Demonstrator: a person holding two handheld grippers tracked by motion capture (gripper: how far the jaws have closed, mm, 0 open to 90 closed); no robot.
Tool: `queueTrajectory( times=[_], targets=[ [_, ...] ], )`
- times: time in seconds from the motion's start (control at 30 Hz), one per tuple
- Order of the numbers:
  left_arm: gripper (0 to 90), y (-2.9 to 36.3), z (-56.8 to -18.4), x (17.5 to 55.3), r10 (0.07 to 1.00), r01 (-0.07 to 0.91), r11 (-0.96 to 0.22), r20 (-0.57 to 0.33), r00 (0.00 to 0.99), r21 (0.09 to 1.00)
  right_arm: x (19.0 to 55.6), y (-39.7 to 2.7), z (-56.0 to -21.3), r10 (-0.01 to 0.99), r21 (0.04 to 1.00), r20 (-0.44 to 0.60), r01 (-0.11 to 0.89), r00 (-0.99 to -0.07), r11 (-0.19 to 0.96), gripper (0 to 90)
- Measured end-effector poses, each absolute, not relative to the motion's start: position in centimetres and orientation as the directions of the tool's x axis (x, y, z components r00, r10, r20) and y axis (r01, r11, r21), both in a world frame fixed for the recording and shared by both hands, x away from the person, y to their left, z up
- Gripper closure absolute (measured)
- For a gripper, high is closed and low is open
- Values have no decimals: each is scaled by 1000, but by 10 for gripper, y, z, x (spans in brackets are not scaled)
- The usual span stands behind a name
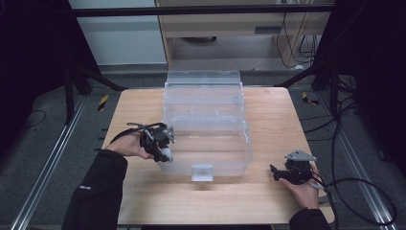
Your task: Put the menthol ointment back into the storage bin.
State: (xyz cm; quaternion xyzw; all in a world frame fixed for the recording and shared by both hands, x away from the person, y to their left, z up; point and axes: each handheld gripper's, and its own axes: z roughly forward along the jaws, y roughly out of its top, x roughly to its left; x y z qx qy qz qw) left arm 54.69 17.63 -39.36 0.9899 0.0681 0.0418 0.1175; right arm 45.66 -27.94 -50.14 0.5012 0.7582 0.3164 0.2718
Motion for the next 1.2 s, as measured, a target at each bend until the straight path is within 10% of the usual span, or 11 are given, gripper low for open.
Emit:
queueTrajectory(
  times=[1.2],
  targets=[
    [436, 185, -399, 548, 175, 153, -952, 61, 983, 265, 457, -279, -502, 927, 748, -103, 586, -362, 312, 153]
  ],
)
